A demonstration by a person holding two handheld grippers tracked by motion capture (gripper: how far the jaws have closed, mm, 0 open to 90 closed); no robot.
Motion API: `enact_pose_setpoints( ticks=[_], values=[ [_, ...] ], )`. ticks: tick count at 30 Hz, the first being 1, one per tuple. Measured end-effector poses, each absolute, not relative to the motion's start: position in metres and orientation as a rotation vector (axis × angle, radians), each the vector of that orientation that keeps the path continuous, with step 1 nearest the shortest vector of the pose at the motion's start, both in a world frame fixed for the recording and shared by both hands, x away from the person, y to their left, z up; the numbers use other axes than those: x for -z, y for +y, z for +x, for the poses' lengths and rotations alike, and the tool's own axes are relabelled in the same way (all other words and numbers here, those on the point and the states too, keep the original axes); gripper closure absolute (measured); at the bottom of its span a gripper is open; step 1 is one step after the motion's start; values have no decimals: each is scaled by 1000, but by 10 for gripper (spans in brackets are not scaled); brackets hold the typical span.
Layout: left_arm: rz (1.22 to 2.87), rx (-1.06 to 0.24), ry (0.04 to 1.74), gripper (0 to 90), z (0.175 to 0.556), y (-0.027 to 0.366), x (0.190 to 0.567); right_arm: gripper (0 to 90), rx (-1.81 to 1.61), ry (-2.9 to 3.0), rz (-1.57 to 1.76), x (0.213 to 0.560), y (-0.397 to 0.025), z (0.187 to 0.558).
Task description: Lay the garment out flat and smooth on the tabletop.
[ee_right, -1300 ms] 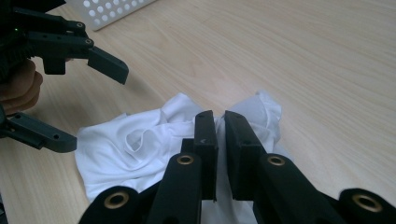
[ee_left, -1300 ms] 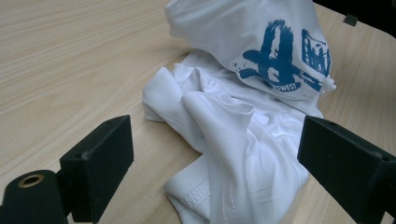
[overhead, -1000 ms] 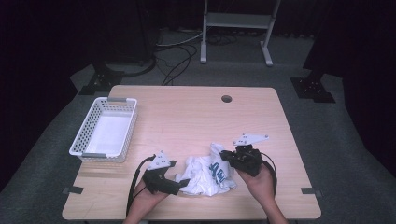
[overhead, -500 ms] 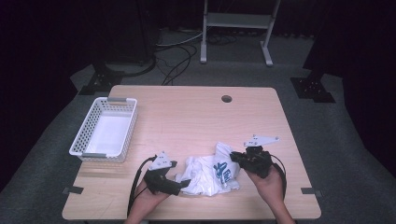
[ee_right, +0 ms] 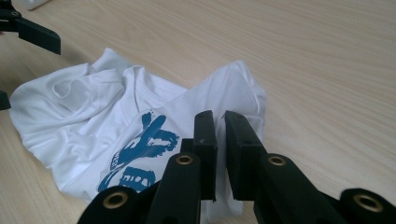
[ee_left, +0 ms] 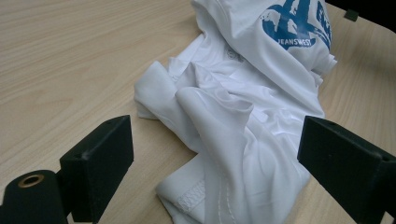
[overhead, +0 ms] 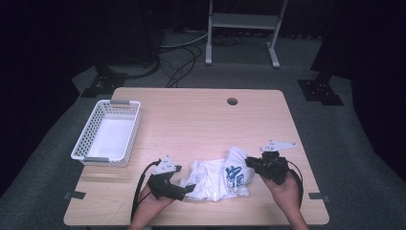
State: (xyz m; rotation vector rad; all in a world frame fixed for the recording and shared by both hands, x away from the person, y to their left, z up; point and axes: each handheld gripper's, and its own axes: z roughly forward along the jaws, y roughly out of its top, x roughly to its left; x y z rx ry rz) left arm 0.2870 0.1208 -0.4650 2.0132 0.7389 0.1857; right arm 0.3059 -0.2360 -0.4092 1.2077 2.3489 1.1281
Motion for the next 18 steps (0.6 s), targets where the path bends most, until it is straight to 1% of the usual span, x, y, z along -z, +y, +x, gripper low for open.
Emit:
enact_pose_setpoints(
  ticks=[18],
  values=[
    [2017,-184,740,105,287,119,466,828,-1084,2325,1271,415,-261,296]
  ],
)
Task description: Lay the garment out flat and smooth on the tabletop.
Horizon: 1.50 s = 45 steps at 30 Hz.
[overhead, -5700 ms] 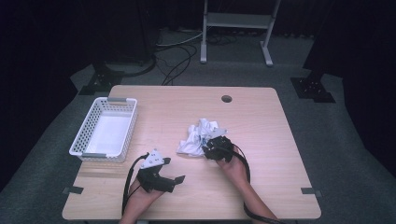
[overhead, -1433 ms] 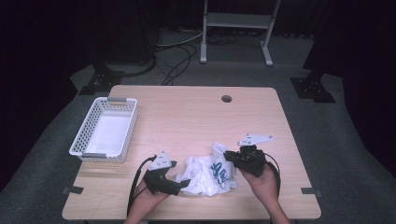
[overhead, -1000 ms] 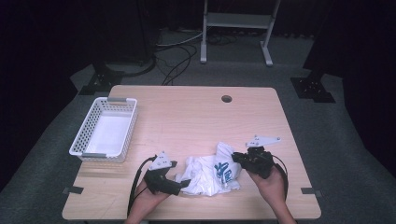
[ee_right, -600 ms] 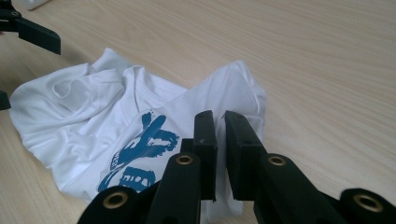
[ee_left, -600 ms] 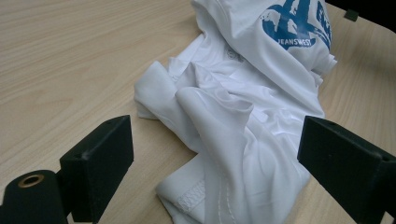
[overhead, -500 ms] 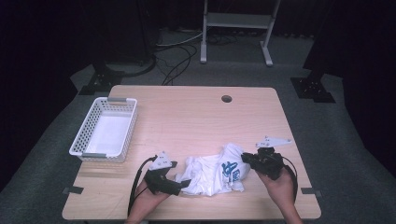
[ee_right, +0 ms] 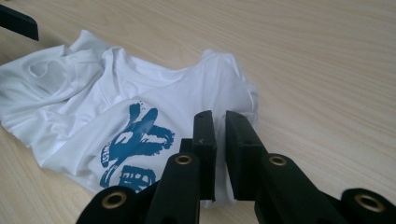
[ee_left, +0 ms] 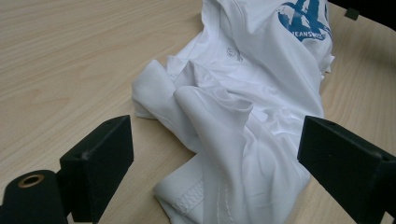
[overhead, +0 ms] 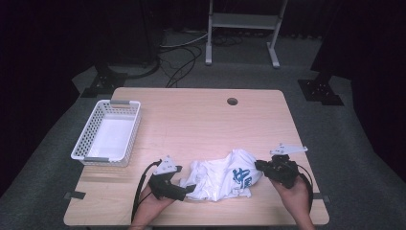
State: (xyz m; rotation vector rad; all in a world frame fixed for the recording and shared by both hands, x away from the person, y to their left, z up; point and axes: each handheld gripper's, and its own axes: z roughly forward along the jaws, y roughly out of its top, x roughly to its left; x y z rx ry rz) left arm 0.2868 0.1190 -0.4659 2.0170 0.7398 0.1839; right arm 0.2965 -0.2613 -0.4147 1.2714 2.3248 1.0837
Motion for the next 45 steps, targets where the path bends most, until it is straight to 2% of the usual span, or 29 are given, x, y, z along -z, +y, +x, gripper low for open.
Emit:
enact_pose_setpoints(
  ticks=[21,25,31,39,45],
  values=[
    [2024,-203,723,108,285,112,463,832,-1033,2356,1382,448,-279,286],
    [2039,-205,720,148,285,108,464,840,-1037,2362,1386,452,-280,285],
    [2071,-246,710,271,286,101,463,840,-1051,2363,1394,454,-283,283],
    [2142,-269,724,548,292,91,465,840,-1074,2367,1388,457,-284,281],
    [2190,-284,737,713,296,90,471,839,-1078,2381,1371,458,-282,280]
  ],
)
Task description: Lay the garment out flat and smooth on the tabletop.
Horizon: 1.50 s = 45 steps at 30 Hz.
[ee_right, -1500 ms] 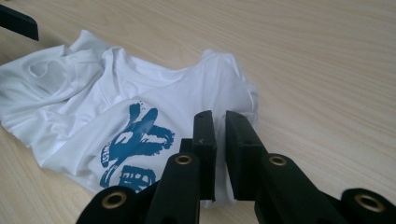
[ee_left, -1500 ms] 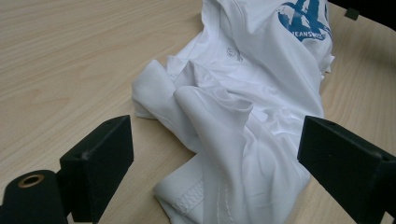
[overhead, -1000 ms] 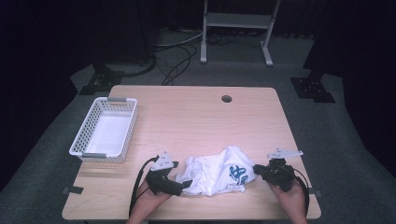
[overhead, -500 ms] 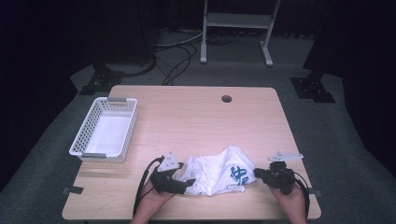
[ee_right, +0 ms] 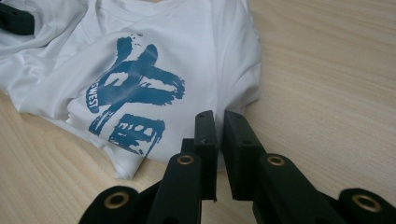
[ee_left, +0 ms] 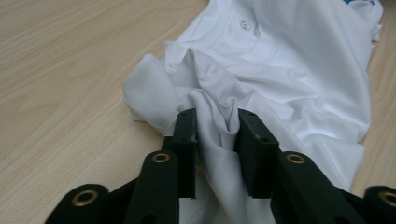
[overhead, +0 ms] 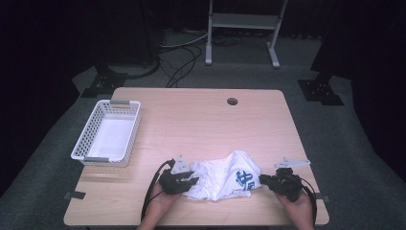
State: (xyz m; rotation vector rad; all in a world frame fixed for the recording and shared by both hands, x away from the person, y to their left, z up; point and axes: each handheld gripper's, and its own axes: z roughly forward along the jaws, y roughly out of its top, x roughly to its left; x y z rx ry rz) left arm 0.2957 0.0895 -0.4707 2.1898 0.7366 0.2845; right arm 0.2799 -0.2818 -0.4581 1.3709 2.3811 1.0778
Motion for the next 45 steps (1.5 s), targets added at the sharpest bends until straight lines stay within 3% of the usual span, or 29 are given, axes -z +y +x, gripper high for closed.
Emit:
enact_pose_setpoints(
  ticks=[12,32,40,45],
  values=[
    [2210,-409,828,740,303,110,466,840,-1093,2418,1351,464,-273,278],
    [2249,-489,918,739,296,152,467,807,-1141,2489,1321,467,-266,266],
    [2182,-478,925,608,296,158,453,658,-1244,2446,1305,445,-270,277],
    [2148,-467,862,548,300,142,436,626,-1259,2442,1283,436,-266,297]
  ],
)
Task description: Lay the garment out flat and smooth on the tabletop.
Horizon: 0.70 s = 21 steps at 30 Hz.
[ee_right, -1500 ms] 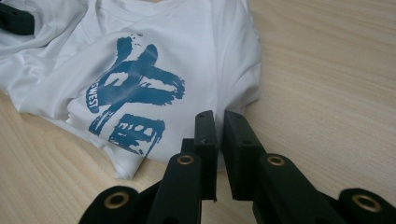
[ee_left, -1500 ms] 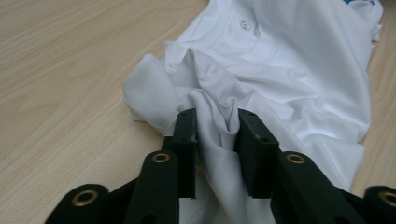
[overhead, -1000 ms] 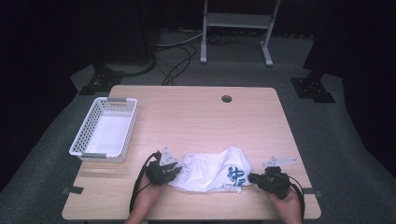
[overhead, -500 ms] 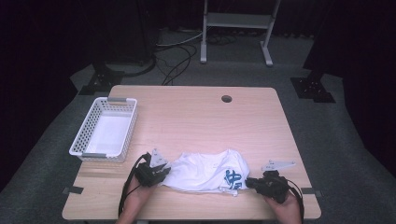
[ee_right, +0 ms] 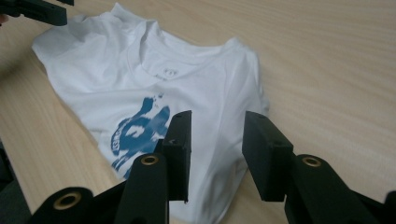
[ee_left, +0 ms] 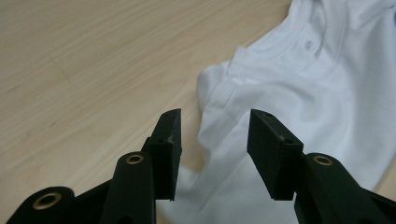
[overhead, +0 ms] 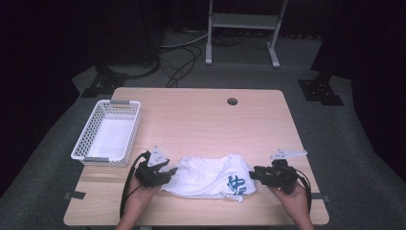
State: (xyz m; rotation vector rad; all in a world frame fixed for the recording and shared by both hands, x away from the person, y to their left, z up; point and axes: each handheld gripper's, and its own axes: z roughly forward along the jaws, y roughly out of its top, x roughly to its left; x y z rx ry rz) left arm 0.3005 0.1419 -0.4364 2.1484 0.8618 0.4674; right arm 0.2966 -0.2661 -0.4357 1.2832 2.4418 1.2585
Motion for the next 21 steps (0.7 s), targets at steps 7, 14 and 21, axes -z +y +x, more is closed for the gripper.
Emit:
enact_pose_setpoints(
  ticks=[7,14,21],
  values=[
    [2143,-393,777,541,316,111,434,624,-1224,2458,1240,431,-251,329],
    [2196,-325,773,655,334,95,447,619,-1180,2486,1225,434,-236,358],
    [2211,-301,798,657,345,91,457,622,-1157,2509,1211,438,-223,370]
  ],
)
